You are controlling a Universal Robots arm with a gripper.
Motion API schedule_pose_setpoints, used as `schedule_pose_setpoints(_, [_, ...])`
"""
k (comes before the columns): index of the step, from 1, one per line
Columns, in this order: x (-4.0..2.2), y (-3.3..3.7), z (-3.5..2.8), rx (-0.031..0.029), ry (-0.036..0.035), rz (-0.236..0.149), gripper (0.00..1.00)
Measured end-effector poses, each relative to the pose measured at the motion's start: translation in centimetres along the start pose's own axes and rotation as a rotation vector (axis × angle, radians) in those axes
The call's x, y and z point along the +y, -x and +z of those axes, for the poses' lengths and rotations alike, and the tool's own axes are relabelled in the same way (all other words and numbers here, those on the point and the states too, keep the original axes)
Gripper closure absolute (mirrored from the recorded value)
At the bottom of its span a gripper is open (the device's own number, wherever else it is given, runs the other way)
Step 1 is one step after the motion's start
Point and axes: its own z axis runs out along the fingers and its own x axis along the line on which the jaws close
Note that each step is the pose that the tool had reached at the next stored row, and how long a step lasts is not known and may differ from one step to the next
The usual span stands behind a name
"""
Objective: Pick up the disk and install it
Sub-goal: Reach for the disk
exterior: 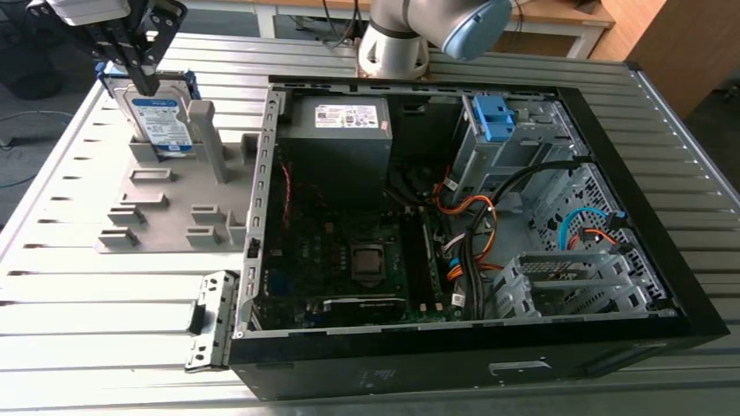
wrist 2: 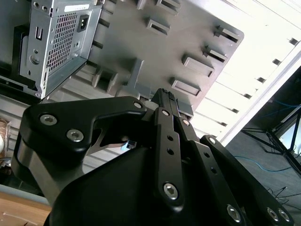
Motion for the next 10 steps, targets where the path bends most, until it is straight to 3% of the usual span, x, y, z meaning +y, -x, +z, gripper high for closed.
schedule_pose_setpoints(10, [-0.03,-0.43,0.04,0.0001,0.0000,0.000,0.89])
